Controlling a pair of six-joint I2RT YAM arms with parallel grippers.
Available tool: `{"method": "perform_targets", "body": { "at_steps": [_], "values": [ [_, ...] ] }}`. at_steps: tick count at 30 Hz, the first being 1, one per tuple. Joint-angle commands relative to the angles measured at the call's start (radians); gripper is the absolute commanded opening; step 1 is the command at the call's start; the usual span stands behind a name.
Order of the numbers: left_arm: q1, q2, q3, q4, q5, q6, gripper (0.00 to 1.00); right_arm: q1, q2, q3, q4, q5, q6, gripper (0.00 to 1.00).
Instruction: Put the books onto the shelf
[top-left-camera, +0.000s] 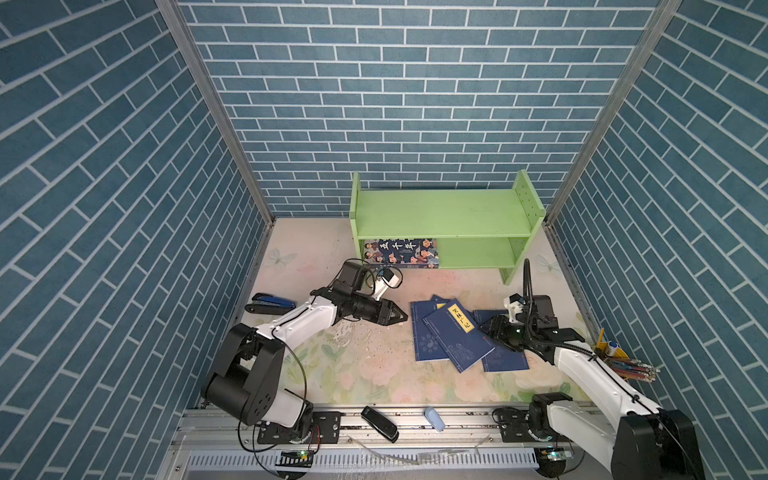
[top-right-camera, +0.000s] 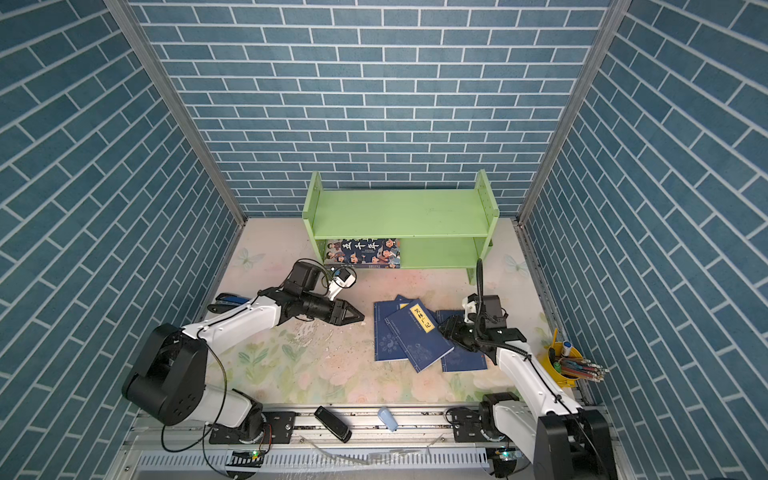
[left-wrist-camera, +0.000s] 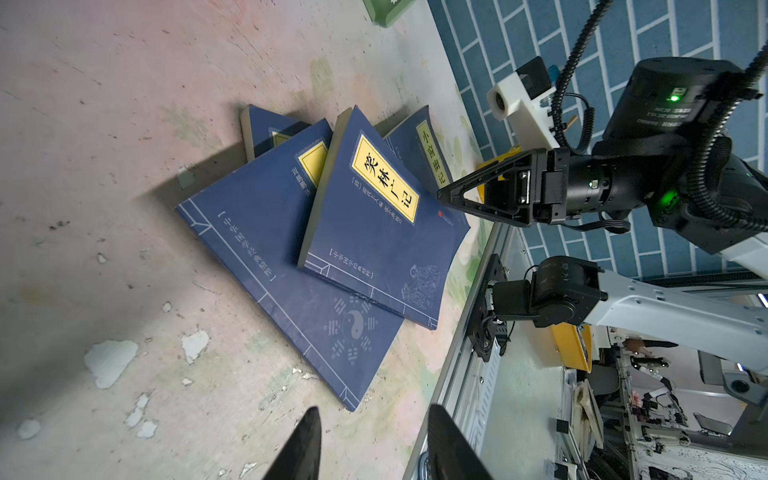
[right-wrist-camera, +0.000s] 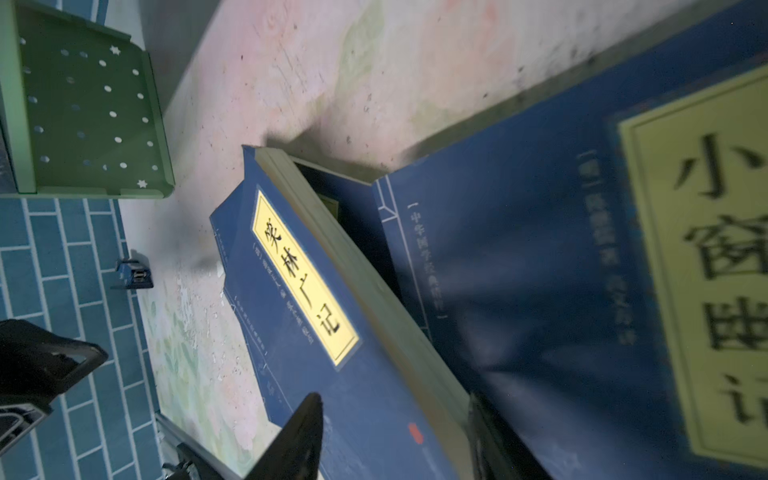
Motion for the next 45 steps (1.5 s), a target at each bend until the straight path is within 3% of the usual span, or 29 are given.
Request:
{"method": "perform_targets", "body": {
  "at_steps": [1,10,19,23,28,33,41,45],
  "values": [
    [-0.021,0.015,-0.032,0.081,-0.021,-0.055,0.44,0.003,-0.03,-0.056,0.029,0.075,0.054,0.57],
    [-0.065,0.081,-0.054,0.127,0.011,-0.075,0.45,0.022,0.043,-0.089,0.152,-0.103,0.078,0.53],
    [-0.066,0.071,-0.097,0.146,-0.043,-0.067,0.46,0.151,0.04,-0.137,0.285,-0.219,0.154,0.49],
    [-0.066,0.086,-0.102,0.149,-0.054,-0.06,0.46,0.183,0.047,-0.149,0.331,-0.224,0.175,0.49],
    [-0.076,0.104,-0.1,0.149,-0.052,-0.051,0.45,0.184,0.035,-0.15,0.249,-0.102,0.167,0.49],
    [-0.103,0.132,-0.08,0.136,-0.034,-0.038,0.41,0.184,0.055,-0.163,0.249,-0.128,0.188,0.47],
    [-0.184,0.191,0.017,0.063,-0.01,0.002,0.4,0.186,-0.083,-0.172,0.104,-0.149,0.196,0.45],
    [-0.224,0.23,0.071,0.065,-0.024,0.006,0.4,0.185,-0.085,-0.181,0.088,-0.175,0.2,0.46]
  ]
}}
